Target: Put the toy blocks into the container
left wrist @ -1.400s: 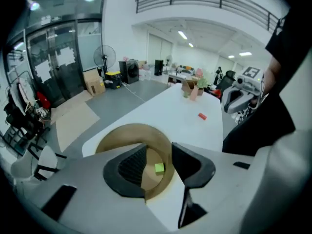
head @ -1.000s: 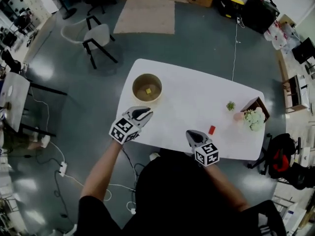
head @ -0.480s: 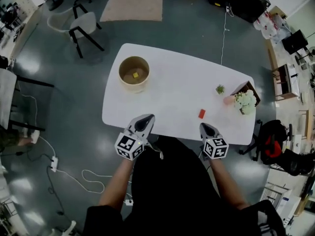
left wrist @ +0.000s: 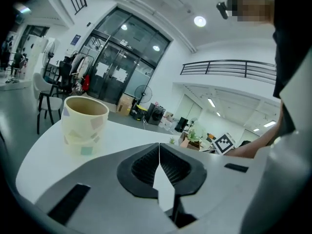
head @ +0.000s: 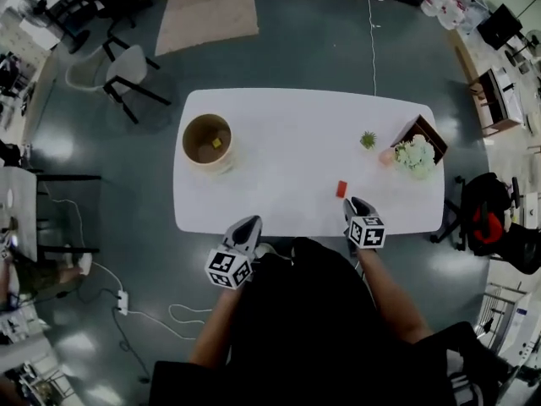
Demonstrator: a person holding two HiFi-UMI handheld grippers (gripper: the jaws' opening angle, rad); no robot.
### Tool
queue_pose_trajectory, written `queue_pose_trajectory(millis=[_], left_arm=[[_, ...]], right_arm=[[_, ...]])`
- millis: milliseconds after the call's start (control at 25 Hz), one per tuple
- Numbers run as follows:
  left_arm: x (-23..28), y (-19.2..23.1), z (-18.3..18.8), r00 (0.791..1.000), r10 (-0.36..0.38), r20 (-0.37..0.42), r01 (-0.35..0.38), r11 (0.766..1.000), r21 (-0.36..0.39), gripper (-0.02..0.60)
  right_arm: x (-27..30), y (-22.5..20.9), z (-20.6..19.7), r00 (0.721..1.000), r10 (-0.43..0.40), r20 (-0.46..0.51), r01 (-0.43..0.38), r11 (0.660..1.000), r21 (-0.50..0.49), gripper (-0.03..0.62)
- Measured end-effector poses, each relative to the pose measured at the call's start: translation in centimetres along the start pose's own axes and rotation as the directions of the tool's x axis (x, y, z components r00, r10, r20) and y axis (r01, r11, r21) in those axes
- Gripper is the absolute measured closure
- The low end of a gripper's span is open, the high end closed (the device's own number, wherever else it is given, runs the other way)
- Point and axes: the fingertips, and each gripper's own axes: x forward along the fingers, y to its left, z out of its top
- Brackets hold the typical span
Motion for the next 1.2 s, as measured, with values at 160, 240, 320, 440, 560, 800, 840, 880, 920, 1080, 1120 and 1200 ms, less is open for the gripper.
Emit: queue_pose_trajectory(millis=[160,240,320,440,560,800,840,880,920,1080,1120,1200], left_arm=[[1.6,-0.4,0.3,0.999,0.017,-0.027,-0.017,1.0,0.006,0.577],[2.7,-0.4,0.0,0.998,0.034,-0.052,-0.033,0.999,0.018,0.577],[3.6,-0.3,-0.5,0.995,0.055,-0.08,-0.053,0.998,0.025,0.577],[4.4,-0.2,-0.8,0.992,0.077,-0.104,-0.074,0.997,0.026,0.577],[5.0,-0.4,-1.3,0.987,0.088,-0.136,-0.086,0.996,0.021,0.577],[5.7,0.0,-3.1,0.975,0.131,-0.177,-0.136,0.991,-0.014,0.577],[5.8,0.0,-3.2,0.975,0.138,-0.176,-0.143,0.989,-0.02,0.577],[5.7,0.1,-3.2,0.974,0.144,-0.174,-0.15,0.988,-0.025,0.577],[5.7,0.1,-3.2,0.974,0.149,-0.171,-0.156,0.987,-0.031,0.577],[5.3,0.8,-3.4,0.975,0.147,-0.166,-0.157,0.986,-0.047,0.577],[5.3,1.2,-3.3,0.976,0.142,-0.165,-0.152,0.987,-0.049,0.577],[5.2,2.3,-3.0,0.979,0.129,-0.159,-0.139,0.989,-0.054,0.577]], right_arm=[[2.6,-1.8,-1.5,0.996,-0.041,-0.075,0.043,0.999,0.024,0.484],[3.9,-2.4,-2.4,0.993,-0.044,-0.111,0.046,0.999,0.02,0.47],[5.3,-2.6,-3.4,0.99,-0.037,-0.139,0.041,0.999,0.025,0.461],[7.4,-3.1,-4.7,0.986,-0.034,-0.161,0.041,0.998,0.038,0.438],[8.4,-4.0,-4.9,0.981,-0.078,-0.179,0.089,0.994,0.056,0.426],[11.3,-4.9,-5.6,0.967,-0.107,-0.23,0.123,0.991,0.058,0.416],[11.6,-4.9,-5.7,0.963,-0.106,-0.248,0.122,0.991,0.05,0.416],[11.9,-4.8,-5.8,0.958,-0.106,-0.265,0.12,0.992,0.039,0.416],[12.1,-4.8,-6.0,0.953,-0.109,-0.282,0.121,0.992,0.023,0.416],[12.3,-4.9,-6.1,0.946,-0.128,-0.298,0.121,0.992,-0.042,0.431],[12.3,-4.8,-6.0,0.947,-0.125,-0.294,0.113,0.992,-0.056,0.436],[12.4,-4.5,-5.6,0.948,-0.121,-0.293,0.101,0.991,-0.082,0.445]])
